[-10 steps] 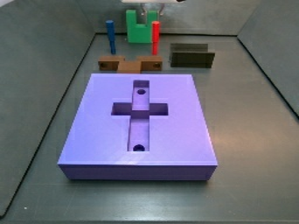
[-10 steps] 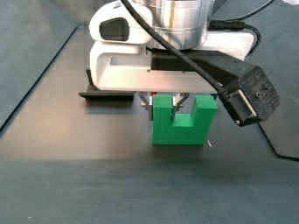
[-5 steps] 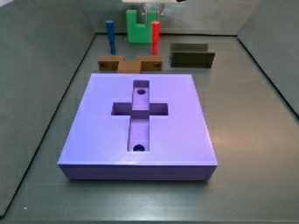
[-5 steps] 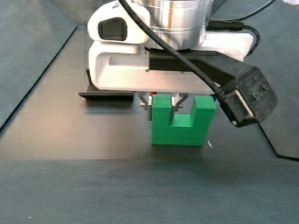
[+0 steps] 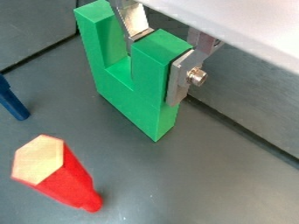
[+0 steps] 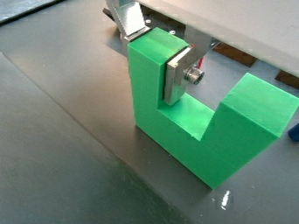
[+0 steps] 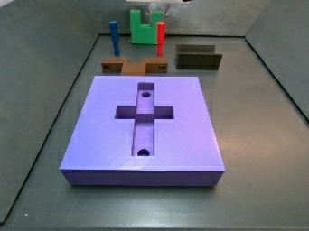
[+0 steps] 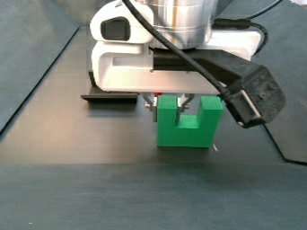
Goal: Pick up the green object. Move up. Move to above the board. Insert the green object.
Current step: Pick up the green object, then move up.
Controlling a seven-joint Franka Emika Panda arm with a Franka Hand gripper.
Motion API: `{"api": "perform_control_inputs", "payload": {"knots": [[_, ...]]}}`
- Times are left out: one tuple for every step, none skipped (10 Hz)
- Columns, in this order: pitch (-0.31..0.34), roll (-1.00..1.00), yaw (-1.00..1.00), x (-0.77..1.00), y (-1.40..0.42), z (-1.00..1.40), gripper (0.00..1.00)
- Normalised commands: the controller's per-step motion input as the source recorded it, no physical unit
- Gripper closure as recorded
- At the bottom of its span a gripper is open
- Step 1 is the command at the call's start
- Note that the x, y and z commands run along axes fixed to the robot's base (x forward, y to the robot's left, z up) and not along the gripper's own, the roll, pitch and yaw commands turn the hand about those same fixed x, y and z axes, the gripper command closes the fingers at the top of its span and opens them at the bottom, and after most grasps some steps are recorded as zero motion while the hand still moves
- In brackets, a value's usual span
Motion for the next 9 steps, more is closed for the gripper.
{"api": "perform_control_inputs", "payload": {"knots": [[0.0, 0.0, 0.0, 0.0, 0.0, 0.0, 1.0], [0.0, 0.0, 0.0, 0.0, 0.0, 0.0, 1.0], [0.0, 0.0, 0.0, 0.0, 0.0, 0.0, 1.0], [0.0, 0.0, 0.0, 0.0, 0.0, 0.0, 1.0], [0.0, 0.0, 0.0, 0.0, 0.0, 0.0, 1.0], [0.0, 0.0, 0.0, 0.0, 0.0, 0.83, 1.0], [0.021, 0.0, -0.03, -0.03, -0.03, 0.81, 1.0], [0.063, 0.04, -0.02, -0.07, -0.03, 0.52, 1.0], [0.059, 0.07, -0.01, -0.03, -0.04, 0.24, 1.0]]}}
